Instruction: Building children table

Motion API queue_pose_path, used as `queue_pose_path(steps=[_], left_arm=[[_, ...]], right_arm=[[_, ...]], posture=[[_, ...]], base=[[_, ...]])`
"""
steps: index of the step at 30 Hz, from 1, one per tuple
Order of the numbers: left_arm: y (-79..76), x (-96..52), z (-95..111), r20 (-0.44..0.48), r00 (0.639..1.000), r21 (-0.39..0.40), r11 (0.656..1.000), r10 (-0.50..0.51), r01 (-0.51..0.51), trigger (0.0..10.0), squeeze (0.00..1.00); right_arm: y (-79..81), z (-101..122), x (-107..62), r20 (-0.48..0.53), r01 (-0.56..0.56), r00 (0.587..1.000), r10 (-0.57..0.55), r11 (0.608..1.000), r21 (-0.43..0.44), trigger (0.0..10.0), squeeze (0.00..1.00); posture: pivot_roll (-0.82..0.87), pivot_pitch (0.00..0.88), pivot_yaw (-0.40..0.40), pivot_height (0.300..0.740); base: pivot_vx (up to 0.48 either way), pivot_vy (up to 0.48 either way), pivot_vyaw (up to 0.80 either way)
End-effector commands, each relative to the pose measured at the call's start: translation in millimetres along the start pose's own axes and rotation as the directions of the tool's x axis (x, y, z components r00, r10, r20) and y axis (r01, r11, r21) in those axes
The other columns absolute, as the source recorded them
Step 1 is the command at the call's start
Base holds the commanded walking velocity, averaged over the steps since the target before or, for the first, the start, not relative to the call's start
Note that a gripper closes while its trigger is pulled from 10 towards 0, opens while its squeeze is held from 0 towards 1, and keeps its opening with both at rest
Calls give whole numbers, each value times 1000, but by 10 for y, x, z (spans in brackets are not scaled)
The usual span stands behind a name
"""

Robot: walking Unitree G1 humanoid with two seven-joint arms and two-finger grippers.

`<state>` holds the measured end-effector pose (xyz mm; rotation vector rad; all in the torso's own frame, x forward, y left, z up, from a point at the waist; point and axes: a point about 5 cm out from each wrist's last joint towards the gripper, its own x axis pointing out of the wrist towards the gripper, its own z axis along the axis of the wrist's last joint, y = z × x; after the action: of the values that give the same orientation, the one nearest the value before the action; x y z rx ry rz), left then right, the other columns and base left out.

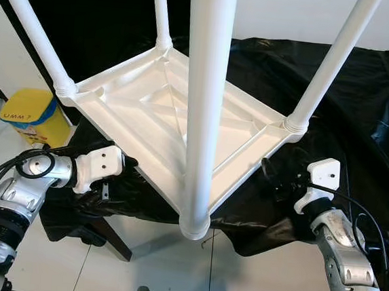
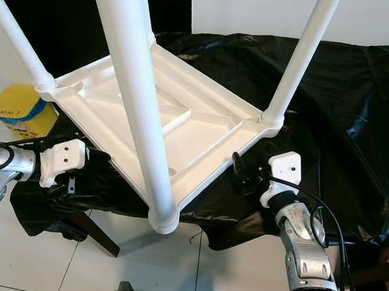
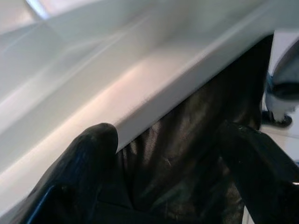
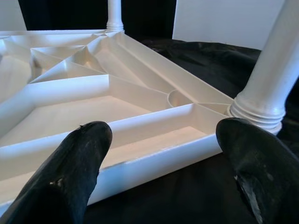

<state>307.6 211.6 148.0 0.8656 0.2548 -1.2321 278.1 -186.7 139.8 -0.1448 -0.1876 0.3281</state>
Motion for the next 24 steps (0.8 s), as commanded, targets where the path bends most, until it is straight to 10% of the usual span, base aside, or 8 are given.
queue_pose_path(steps=[1, 22, 23, 24], left_arm=[[-70, 84, -56, -37, 996, 9, 997, -80, 80, 10000, 0], [-67, 407, -180, -86, 972, -126, 970, -219, 207, 10000, 0], [-38, 414, -171, -76, 974, -147, 969, -213, 200, 2706, 0], [-38, 414, -171, -76, 974, -147, 969, -213, 200, 2706, 0]], right_arm=[[22, -6, -22, -13, -18, 1000, 18, 1000, 16, 10000, 0], [34, 20, -31, -18, -15, 1000, 15, 1000, 16, 10000, 0], [30, 21, -35, -19, -10, 1000, 10, 1000, 16, 10000, 0], [30, 21, -35, -19, -10, 1000, 10, 1000, 16, 10000, 0]], posture=[[-66, 88, 49, 740], [-84, 97, 77, 740], [-86, 98, 81, 740], [-86, 98, 81, 740]], base=[[0, 0, 0], [0, 0, 0], [0, 0, 0], [0, 0, 0]])
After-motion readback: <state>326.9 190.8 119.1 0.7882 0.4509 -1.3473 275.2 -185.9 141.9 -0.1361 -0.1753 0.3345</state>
